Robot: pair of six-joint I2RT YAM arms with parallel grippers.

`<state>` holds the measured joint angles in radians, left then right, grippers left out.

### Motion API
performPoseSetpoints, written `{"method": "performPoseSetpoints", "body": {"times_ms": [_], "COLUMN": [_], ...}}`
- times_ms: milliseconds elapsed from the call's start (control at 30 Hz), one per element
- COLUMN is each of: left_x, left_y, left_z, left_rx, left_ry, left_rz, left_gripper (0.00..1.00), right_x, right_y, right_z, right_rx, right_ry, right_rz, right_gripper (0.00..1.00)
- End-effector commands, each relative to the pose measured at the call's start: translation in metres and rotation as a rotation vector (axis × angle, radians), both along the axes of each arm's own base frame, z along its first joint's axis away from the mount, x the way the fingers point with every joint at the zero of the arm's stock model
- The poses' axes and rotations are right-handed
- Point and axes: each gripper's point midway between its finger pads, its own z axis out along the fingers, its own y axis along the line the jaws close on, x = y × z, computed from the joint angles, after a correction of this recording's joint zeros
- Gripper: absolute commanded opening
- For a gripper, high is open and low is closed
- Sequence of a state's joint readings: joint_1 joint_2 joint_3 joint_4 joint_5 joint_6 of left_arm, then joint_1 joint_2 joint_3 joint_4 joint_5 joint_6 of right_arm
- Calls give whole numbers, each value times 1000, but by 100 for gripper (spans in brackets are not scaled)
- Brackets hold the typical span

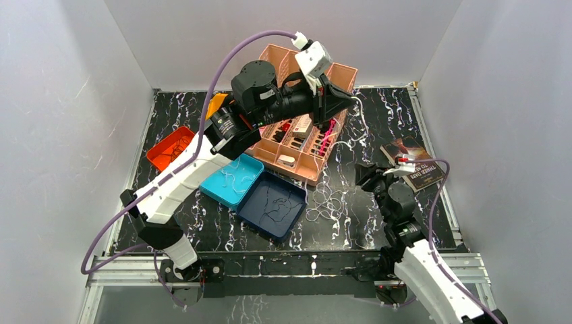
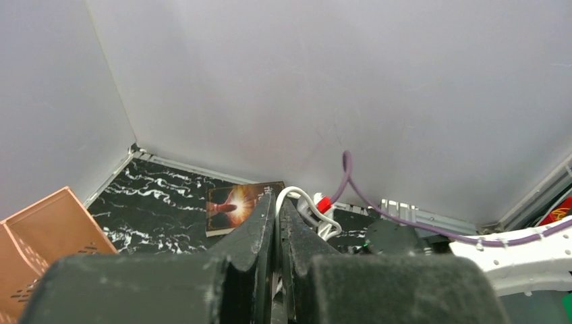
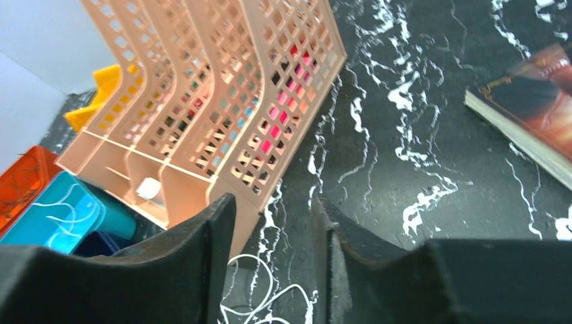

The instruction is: Untangle the cables

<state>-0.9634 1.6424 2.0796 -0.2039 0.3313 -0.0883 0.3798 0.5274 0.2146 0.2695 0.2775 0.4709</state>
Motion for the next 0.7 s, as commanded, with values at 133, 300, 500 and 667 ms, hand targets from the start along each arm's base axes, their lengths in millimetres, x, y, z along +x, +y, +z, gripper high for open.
{"method": "performPoseSetpoints", "body": {"times_ms": [133, 300, 500, 667], "left_x": [4, 15, 44, 60], "left_y": [16, 19, 38, 62], "left_z": [6, -8, -29, -31], "left_rx": [19, 70, 168, 209], "left_ry": [-26, -19, 26, 14], "left_rz": [74, 130, 323, 453], "left_gripper": [0, 0, 0, 0], "right_x": [-37, -67, -74, -71], "right_y": [30, 47, 40, 39], "right_z": [80, 113, 117, 112], "right_rx": [-9, -29, -51, -51], "right_ry": [-244, -315, -300, -282], "right_rz": [258, 415, 398, 386], "right_gripper": [64, 67, 69, 69]}}
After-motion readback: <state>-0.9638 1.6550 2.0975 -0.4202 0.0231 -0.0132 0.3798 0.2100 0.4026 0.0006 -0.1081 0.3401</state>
